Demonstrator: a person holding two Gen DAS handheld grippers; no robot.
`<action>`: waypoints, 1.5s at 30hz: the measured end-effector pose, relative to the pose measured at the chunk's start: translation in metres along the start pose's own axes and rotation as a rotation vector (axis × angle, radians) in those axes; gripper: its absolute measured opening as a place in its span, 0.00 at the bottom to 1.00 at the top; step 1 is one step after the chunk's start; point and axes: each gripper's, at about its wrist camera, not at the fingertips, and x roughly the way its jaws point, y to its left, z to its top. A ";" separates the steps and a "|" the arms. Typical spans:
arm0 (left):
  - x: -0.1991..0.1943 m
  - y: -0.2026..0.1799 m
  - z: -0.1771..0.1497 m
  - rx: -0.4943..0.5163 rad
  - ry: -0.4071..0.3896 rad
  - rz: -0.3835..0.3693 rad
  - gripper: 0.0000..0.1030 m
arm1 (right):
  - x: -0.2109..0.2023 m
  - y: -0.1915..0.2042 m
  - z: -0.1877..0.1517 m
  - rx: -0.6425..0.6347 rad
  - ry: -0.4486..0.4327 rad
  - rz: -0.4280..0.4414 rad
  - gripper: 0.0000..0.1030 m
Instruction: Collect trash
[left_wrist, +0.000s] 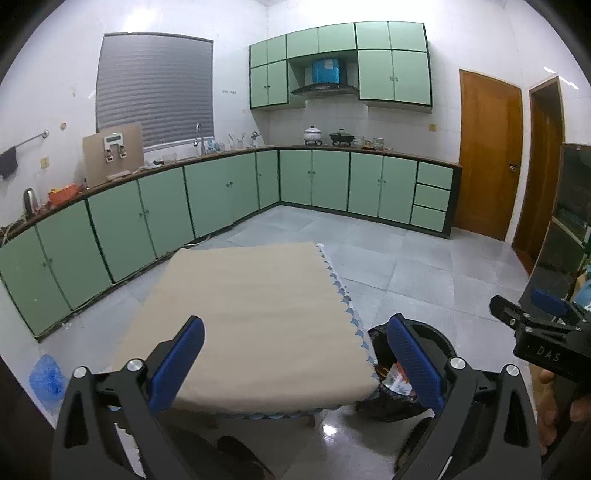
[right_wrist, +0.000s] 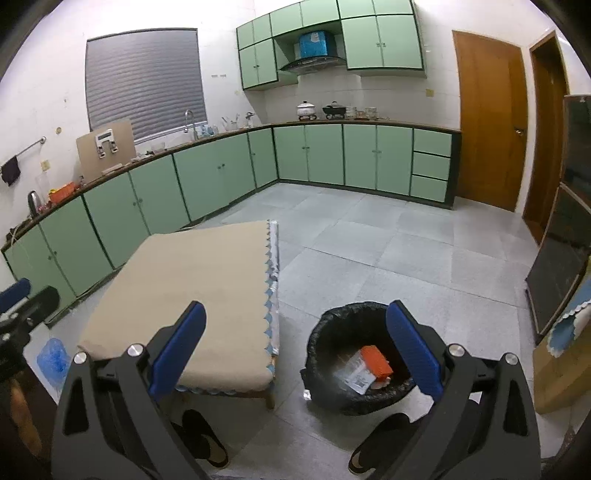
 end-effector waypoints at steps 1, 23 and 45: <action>-0.003 -0.001 -0.001 0.003 0.002 0.000 0.94 | -0.001 -0.001 0.000 0.004 -0.003 -0.014 0.94; -0.010 0.007 0.013 -0.094 -0.086 0.118 0.94 | -0.014 -0.016 0.024 0.069 -0.105 -0.217 0.95; -0.043 -0.023 0.023 -0.050 -0.169 0.076 0.94 | -0.063 -0.013 0.013 0.072 -0.255 -0.326 0.95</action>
